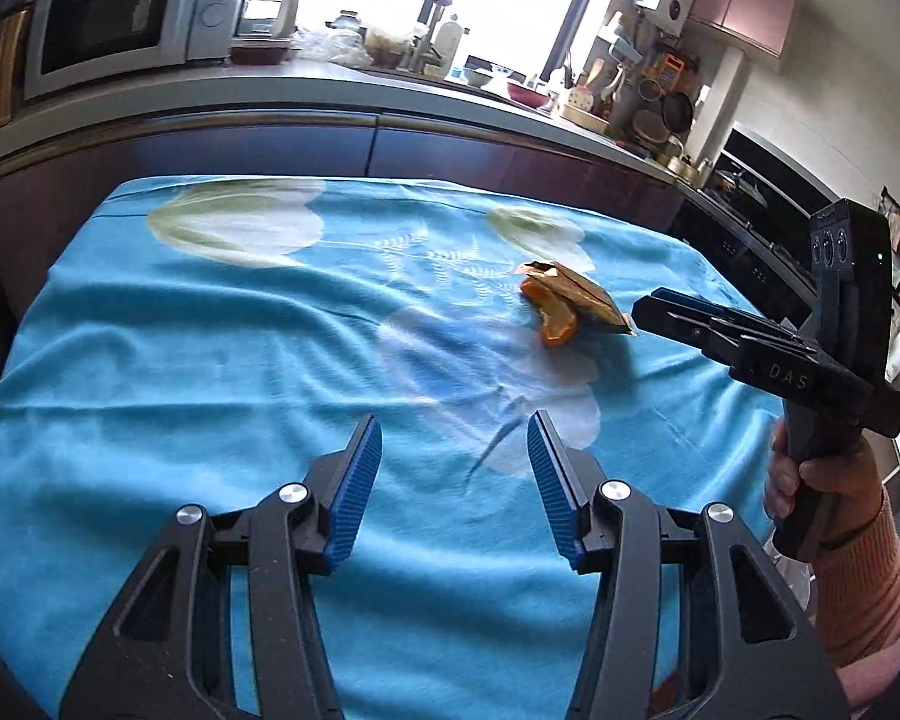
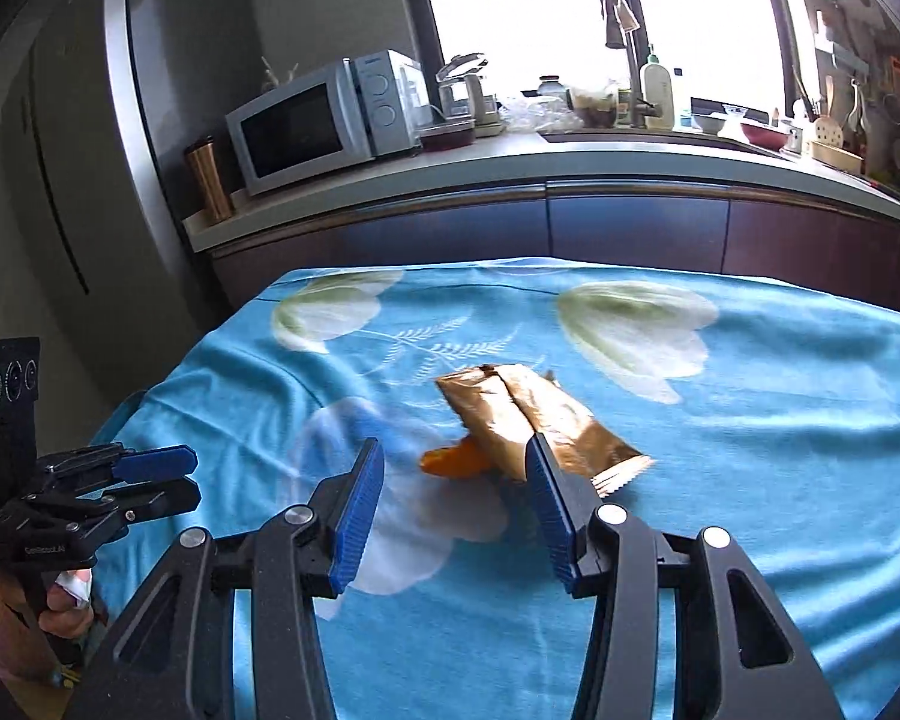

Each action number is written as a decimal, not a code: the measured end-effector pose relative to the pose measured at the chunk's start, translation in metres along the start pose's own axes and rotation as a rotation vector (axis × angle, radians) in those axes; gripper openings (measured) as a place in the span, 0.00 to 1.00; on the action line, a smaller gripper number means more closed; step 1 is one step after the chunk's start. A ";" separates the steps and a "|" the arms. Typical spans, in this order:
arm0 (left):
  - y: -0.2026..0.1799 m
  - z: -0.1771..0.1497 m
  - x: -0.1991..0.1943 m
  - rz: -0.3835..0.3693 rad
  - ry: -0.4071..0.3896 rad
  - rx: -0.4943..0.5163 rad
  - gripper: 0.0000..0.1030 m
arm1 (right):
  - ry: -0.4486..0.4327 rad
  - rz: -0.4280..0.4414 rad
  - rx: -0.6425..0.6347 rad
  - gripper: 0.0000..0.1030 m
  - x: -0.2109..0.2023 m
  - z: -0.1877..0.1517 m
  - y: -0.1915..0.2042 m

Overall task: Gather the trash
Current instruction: 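Move both tools back to the table toward the gold wrapper and orange peel, then grasp the gold wrapper with the right gripper while the left gripper grasps the orange peel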

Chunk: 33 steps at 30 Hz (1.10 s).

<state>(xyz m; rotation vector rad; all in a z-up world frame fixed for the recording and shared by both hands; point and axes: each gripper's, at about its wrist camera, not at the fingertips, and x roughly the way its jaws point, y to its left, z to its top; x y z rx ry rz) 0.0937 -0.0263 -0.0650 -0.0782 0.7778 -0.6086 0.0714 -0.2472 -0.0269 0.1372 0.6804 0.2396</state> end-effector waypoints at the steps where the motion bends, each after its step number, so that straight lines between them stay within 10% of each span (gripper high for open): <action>1: -0.005 0.003 0.007 -0.008 0.010 0.010 0.48 | 0.002 -0.015 -0.001 0.47 0.001 0.000 -0.004; 28: -0.066 0.054 0.120 -0.055 0.162 0.078 0.30 | 0.114 -0.121 -0.169 0.48 0.033 -0.005 -0.027; 33: -0.071 0.054 0.123 -0.064 0.161 0.086 0.17 | 0.113 -0.099 -0.157 0.29 0.031 -0.004 -0.033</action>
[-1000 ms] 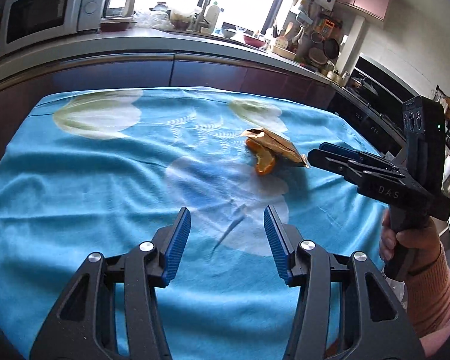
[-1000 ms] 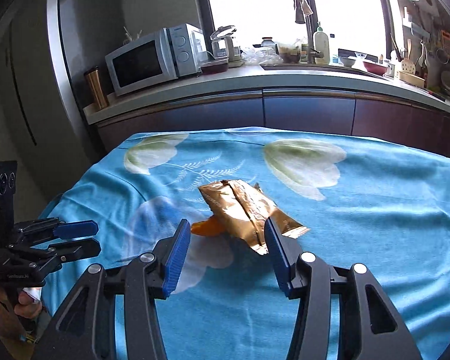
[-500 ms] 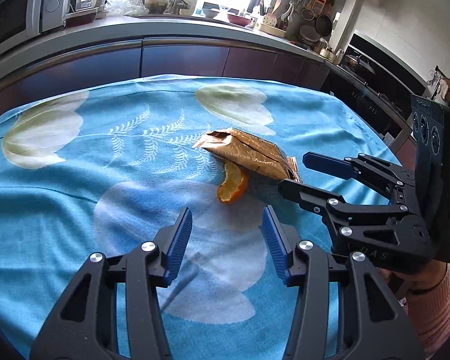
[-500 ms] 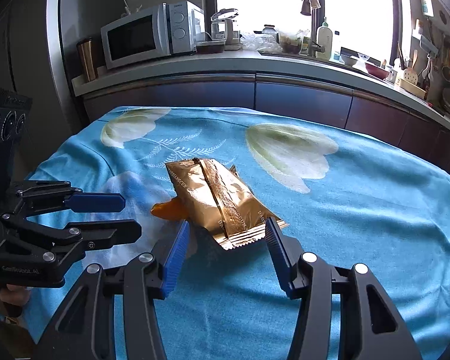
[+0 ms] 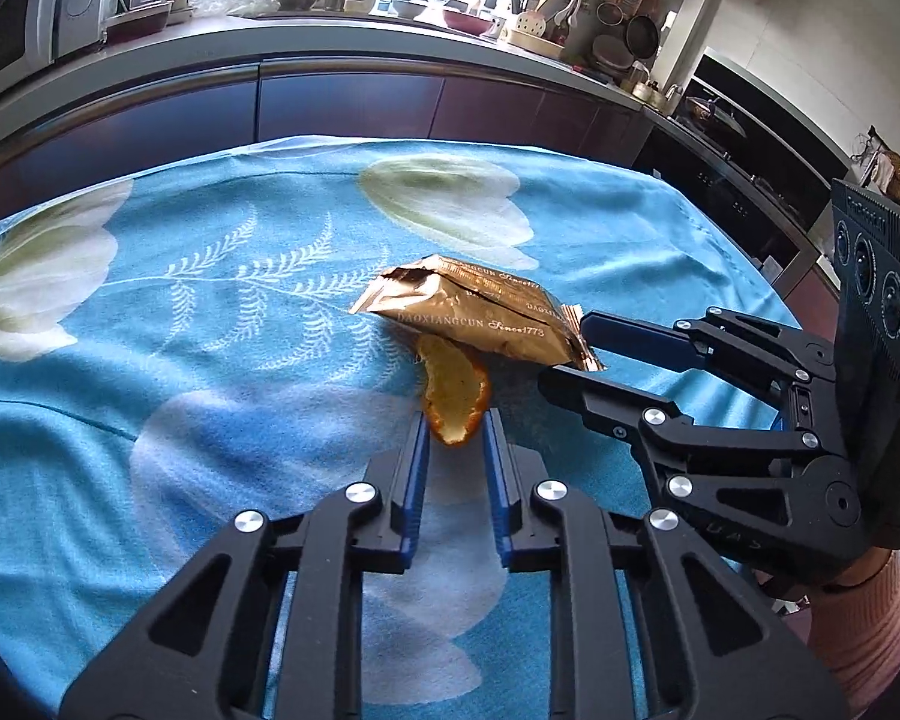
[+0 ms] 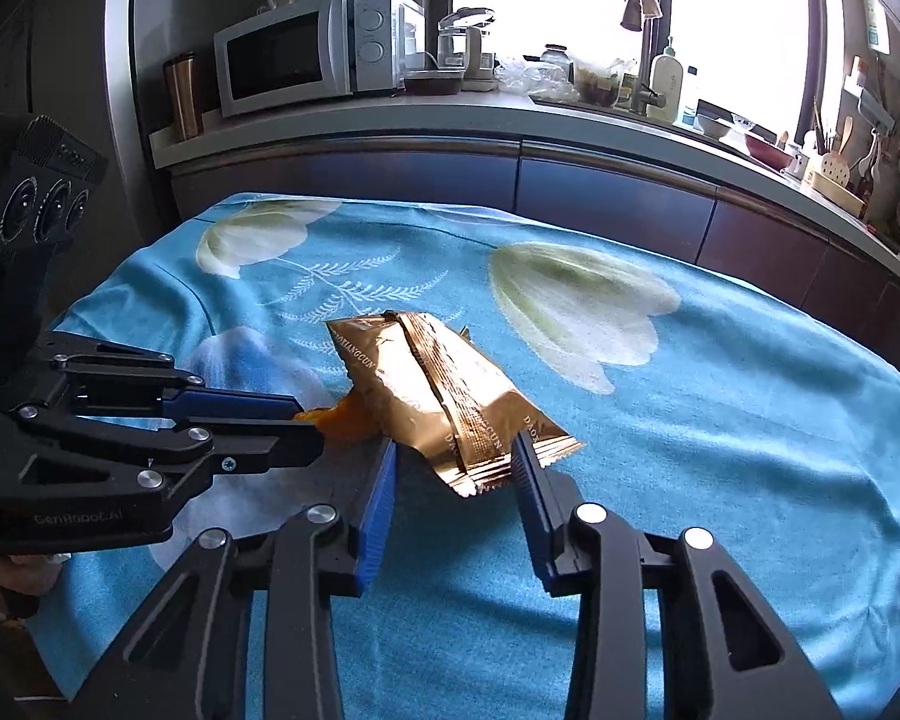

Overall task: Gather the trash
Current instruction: 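Grasp the gold wrapper with the right gripper while the left gripper grasps the orange peel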

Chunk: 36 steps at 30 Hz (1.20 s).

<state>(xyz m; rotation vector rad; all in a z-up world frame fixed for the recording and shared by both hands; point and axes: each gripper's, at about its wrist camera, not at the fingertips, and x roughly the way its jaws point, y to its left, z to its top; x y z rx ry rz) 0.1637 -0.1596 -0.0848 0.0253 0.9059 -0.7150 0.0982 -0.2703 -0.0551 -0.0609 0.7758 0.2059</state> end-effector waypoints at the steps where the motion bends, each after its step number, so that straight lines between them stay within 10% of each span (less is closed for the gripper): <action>1: 0.000 0.000 0.000 0.005 -0.004 0.004 0.16 | 0.000 0.006 0.003 0.26 0.000 0.000 -0.001; 8: 0.000 -0.004 -0.010 0.001 -0.032 0.005 0.13 | -0.016 0.040 0.046 0.03 -0.004 0.001 -0.010; 15: 0.004 -0.009 -0.029 -0.005 -0.070 0.001 0.12 | -0.041 0.070 0.082 0.04 -0.012 0.003 -0.012; 20: 0.009 -0.012 -0.044 -0.004 -0.093 -0.016 0.12 | -0.054 0.033 0.076 0.43 -0.011 0.009 -0.014; 29: 0.030 -0.026 -0.070 0.026 -0.115 -0.051 0.12 | 0.023 0.026 0.109 0.63 0.024 0.029 -0.030; 31: 0.034 -0.030 -0.076 0.032 -0.117 -0.053 0.12 | 0.045 0.037 0.117 0.58 0.031 0.030 -0.033; 33: 0.038 -0.035 -0.081 0.040 -0.117 -0.051 0.12 | 0.058 0.060 0.119 0.29 0.034 0.029 -0.033; 36: 0.043 -0.043 -0.088 0.051 -0.117 -0.056 0.12 | 0.055 0.066 0.120 0.11 0.034 0.025 -0.032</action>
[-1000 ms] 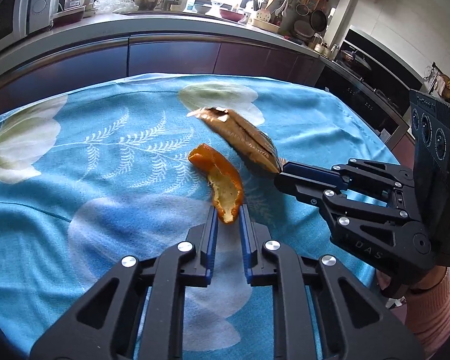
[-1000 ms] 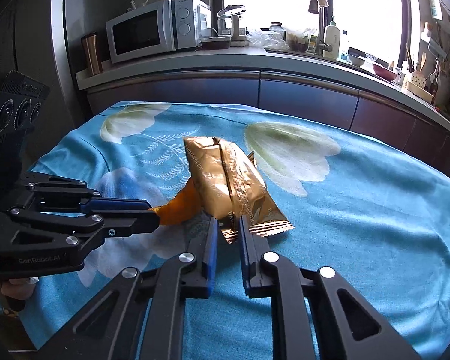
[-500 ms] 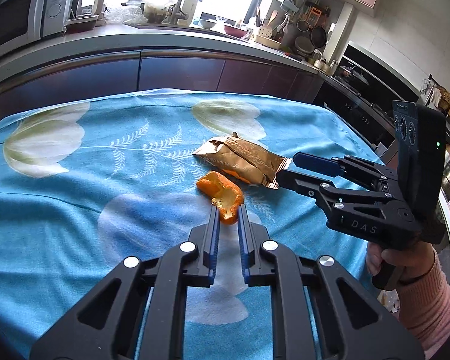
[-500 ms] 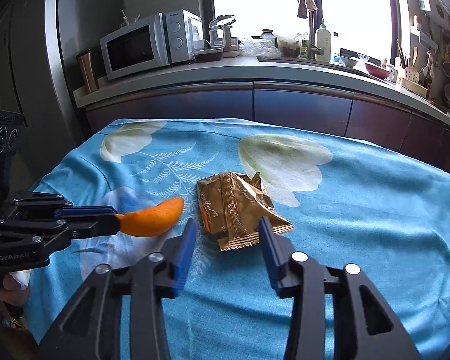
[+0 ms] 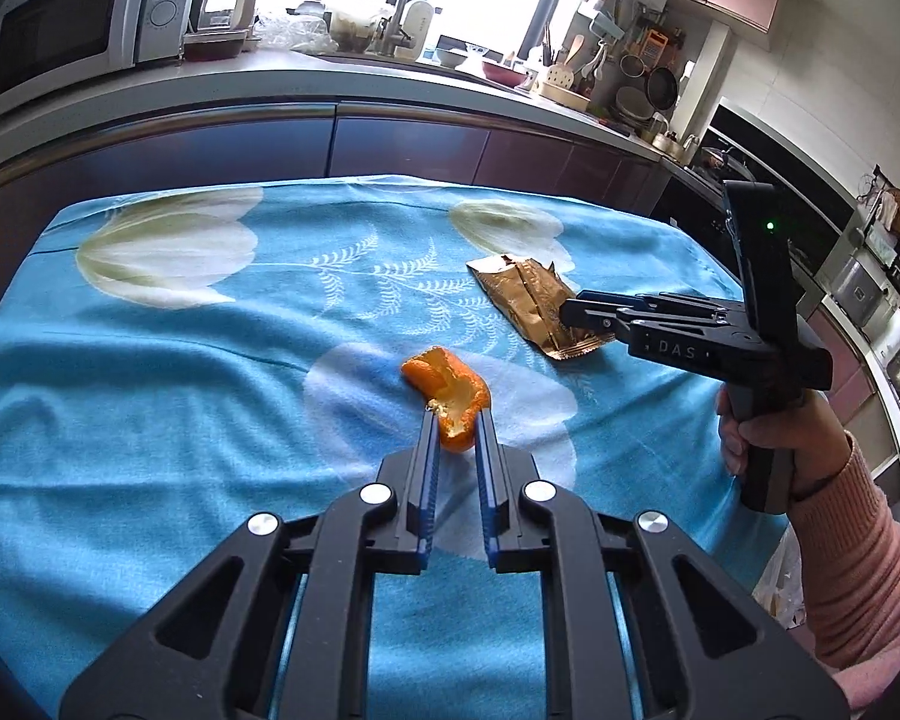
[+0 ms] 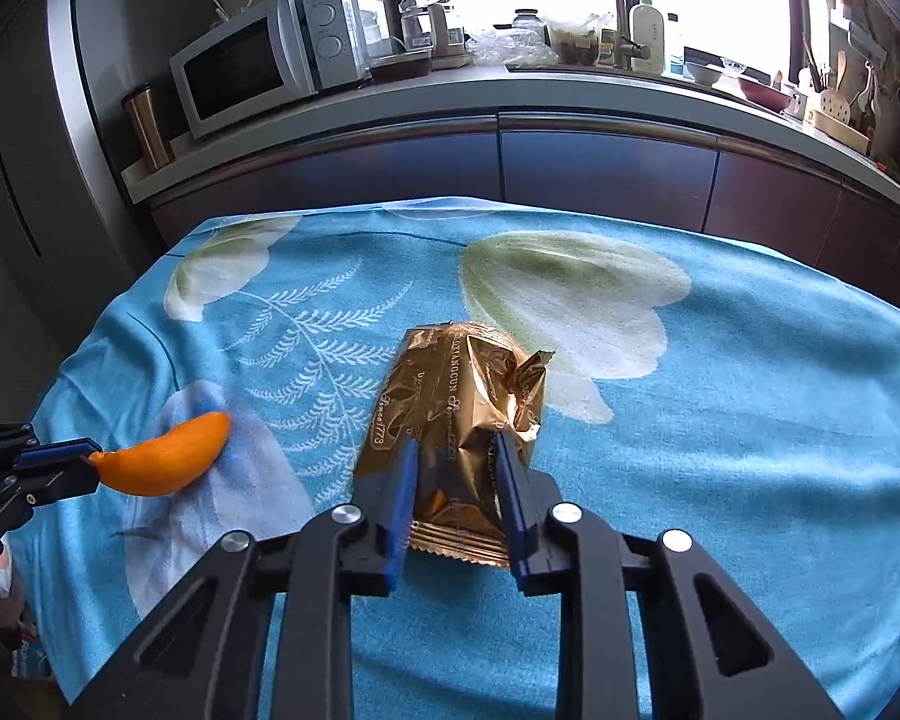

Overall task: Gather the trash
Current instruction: 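Grasp the gold wrapper with the right gripper while the left gripper grasps the orange peel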

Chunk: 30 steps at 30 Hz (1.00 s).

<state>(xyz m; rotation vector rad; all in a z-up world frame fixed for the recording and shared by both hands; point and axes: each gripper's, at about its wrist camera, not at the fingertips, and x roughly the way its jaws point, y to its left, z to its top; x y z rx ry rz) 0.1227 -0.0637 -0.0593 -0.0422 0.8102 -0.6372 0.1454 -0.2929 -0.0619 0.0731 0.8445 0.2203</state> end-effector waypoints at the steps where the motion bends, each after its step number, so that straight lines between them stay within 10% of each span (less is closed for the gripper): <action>1: 0.003 -0.002 -0.003 0.005 -0.002 0.001 0.12 | -0.004 0.004 0.000 0.10 -0.002 -0.001 0.001; 9: 0.020 -0.021 -0.016 0.025 0.014 -0.028 0.14 | -0.040 0.039 0.010 0.02 -0.016 -0.006 0.010; 19: 0.021 -0.026 -0.009 0.009 0.044 -0.038 0.46 | -0.074 0.086 0.056 0.03 -0.029 -0.015 0.019; 22: 0.016 -0.023 -0.002 0.020 0.056 -0.031 0.47 | -0.076 0.052 0.069 0.17 -0.030 -0.015 0.014; 24: 0.015 -0.021 0.002 0.021 0.067 -0.038 0.44 | -0.070 0.042 0.081 0.44 -0.028 -0.015 0.011; 30: 0.018 -0.021 0.011 0.024 0.089 -0.062 0.24 | -0.004 0.043 0.078 0.47 -0.009 -0.011 0.013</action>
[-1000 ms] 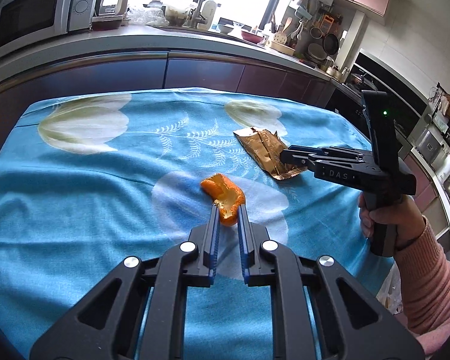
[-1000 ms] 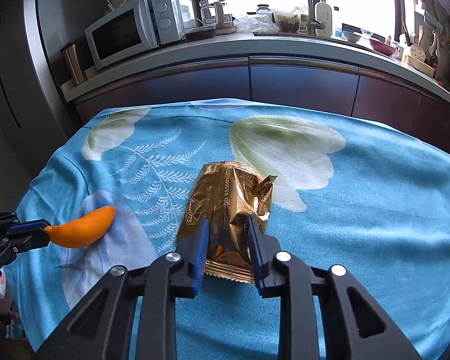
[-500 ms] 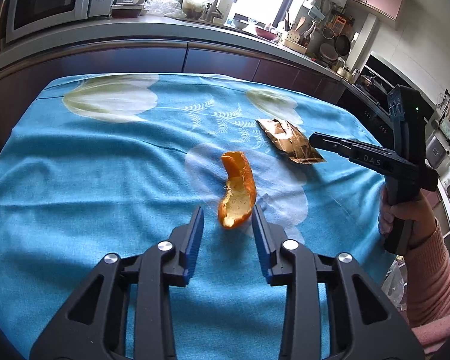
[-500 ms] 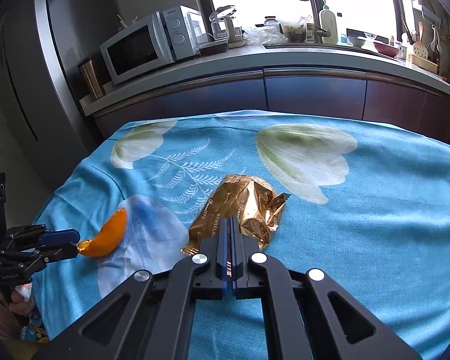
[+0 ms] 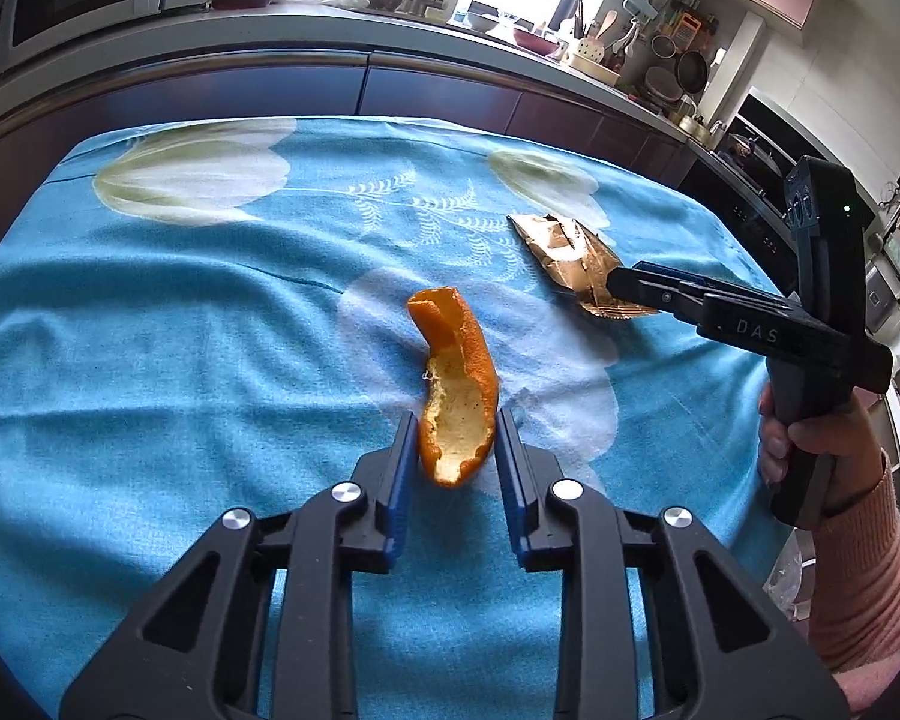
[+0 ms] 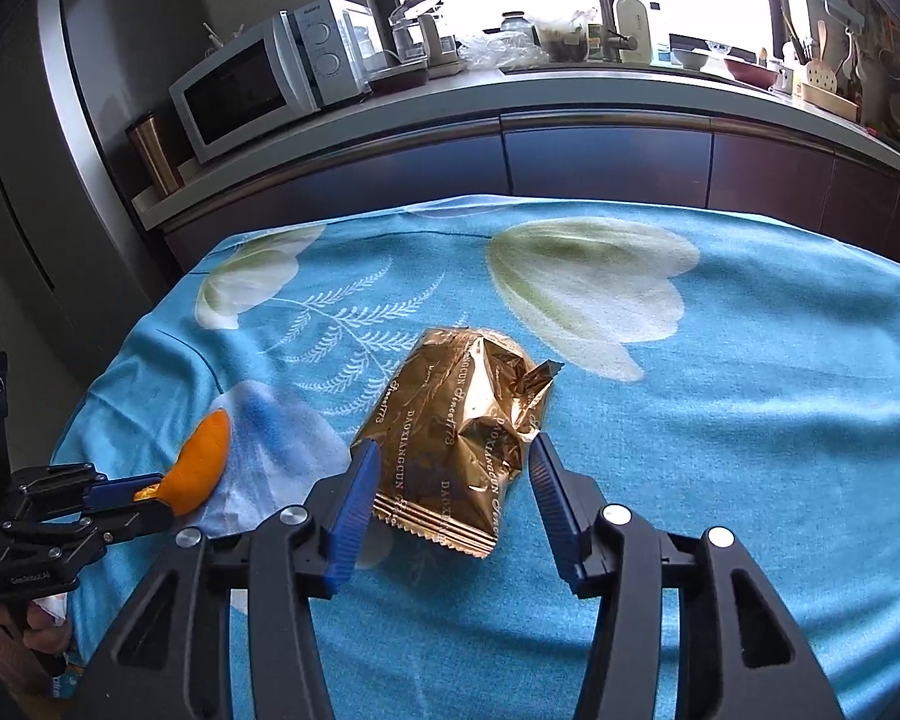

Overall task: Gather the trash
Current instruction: 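Grasp the gold wrapper with the right gripper while the left gripper grasps the orange peel, then lift and carry the gold wrapper and orange peel over the teal bin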

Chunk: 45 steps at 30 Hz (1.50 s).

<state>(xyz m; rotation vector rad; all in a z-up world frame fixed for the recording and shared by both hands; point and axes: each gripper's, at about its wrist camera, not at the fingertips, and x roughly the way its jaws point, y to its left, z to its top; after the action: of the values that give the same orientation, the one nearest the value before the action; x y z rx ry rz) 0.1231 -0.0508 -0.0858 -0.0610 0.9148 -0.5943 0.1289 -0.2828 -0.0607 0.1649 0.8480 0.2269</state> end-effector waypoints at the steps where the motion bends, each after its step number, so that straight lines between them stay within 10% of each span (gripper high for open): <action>1: -0.001 0.000 -0.001 0.003 -0.003 0.003 0.22 | 0.013 0.005 0.002 0.44 0.004 0.000 0.000; 8: -0.001 -0.001 -0.007 0.017 -0.024 0.008 0.17 | 0.000 0.020 -0.010 0.16 0.004 -0.003 0.005; 45: 0.088 -0.065 -0.157 0.215 -0.217 -0.132 0.16 | -0.053 0.361 -0.212 0.15 -0.010 -0.020 0.175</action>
<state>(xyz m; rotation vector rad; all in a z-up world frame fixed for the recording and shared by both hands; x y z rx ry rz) 0.0409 0.1157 -0.0378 -0.1414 0.7370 -0.3204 0.0841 -0.1157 -0.0260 0.1233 0.7317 0.6456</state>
